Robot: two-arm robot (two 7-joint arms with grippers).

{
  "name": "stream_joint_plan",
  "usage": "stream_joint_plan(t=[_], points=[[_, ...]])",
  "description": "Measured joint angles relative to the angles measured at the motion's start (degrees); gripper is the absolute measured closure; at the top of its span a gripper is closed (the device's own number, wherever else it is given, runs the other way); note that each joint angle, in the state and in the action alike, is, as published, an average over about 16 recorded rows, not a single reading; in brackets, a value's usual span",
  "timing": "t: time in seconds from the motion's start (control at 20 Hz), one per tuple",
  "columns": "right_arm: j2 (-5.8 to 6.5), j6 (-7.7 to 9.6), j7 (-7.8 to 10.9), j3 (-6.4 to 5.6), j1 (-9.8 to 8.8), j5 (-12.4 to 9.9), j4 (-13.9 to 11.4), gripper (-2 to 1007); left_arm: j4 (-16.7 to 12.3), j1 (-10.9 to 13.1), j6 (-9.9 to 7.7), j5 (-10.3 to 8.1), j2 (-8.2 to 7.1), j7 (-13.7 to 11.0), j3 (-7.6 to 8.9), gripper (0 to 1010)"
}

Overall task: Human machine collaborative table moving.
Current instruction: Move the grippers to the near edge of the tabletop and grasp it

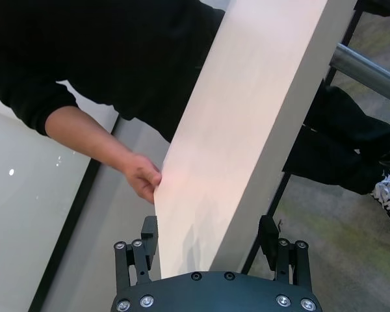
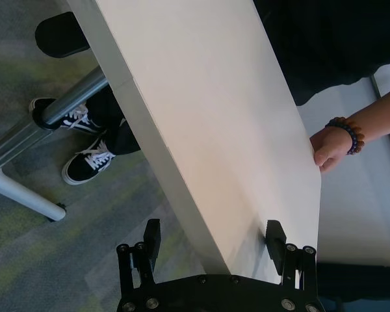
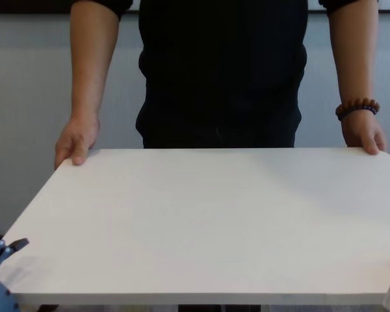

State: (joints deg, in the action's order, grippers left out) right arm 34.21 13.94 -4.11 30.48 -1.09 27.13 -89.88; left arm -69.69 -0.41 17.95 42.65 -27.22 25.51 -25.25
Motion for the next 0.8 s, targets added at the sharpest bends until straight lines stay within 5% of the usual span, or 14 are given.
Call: stream_joint_plan(t=[0.8], points=[[-1.36, -0.46, 0.66, -1.94, -0.78, 1.73, 0.48, 4, 1.96, -1.48, -0.16, 2.37, 2.39, 0.40, 0.76, 10]])
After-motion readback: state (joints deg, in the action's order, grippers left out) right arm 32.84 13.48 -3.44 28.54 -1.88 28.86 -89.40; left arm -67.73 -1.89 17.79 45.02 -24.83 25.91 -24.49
